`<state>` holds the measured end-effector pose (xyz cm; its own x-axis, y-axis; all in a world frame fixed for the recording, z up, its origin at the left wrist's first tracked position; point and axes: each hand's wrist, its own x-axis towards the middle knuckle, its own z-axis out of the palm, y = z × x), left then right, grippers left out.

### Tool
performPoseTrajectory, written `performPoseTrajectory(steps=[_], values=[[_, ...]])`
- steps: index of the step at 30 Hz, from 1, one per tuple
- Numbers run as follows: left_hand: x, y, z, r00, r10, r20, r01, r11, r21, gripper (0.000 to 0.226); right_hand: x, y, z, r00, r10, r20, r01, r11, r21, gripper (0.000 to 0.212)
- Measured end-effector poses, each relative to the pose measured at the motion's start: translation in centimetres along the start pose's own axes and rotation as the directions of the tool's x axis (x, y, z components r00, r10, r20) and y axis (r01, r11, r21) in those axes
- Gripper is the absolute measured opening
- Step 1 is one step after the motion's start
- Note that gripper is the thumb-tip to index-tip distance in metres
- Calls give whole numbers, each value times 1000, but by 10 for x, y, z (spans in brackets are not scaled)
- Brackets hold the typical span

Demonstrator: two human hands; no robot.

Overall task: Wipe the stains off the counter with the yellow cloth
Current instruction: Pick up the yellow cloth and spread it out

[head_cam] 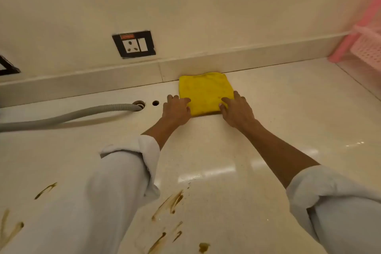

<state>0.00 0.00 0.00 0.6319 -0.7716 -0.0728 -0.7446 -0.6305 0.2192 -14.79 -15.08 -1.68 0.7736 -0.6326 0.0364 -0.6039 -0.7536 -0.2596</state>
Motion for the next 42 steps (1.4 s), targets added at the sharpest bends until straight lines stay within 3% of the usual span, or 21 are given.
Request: performPoseTrajectory(steps=[5, 13, 19, 22, 28, 37, 42], values=[[20, 18, 3, 995, -87, 51, 85, 996, 41, 35, 19, -1, -3, 989, 127, 80, -132, 989, 64, 37], [28, 39, 4, 931, -365, -2, 354, 905, -237, 35, 25, -18, -4, 965, 262, 32, -254, 891, 376, 38], [13, 21, -14, 926, -371, -75, 313, 861, -401, 24, 5, -29, -16, 937, 347, 27, -284, 717, 637, 39], [-6, 4, -32, 925, -373, -68, 297, 826, -479, 22, -14, -50, -28, 954, 298, 34, -236, 676, 698, 38], [-76, -48, -89, 924, -381, -36, 324, 830, -453, 17, -60, -134, -40, 975, 183, 130, -217, 619, 754, 36], [-190, -169, -162, 839, -535, -101, 435, 770, -466, 20, -96, -281, -44, 982, -81, 171, -93, 581, 809, 32], [-226, -232, -179, 793, -586, -166, 457, 753, -474, 16, -112, -350, -33, 980, -153, 131, -19, 581, 814, 35]])
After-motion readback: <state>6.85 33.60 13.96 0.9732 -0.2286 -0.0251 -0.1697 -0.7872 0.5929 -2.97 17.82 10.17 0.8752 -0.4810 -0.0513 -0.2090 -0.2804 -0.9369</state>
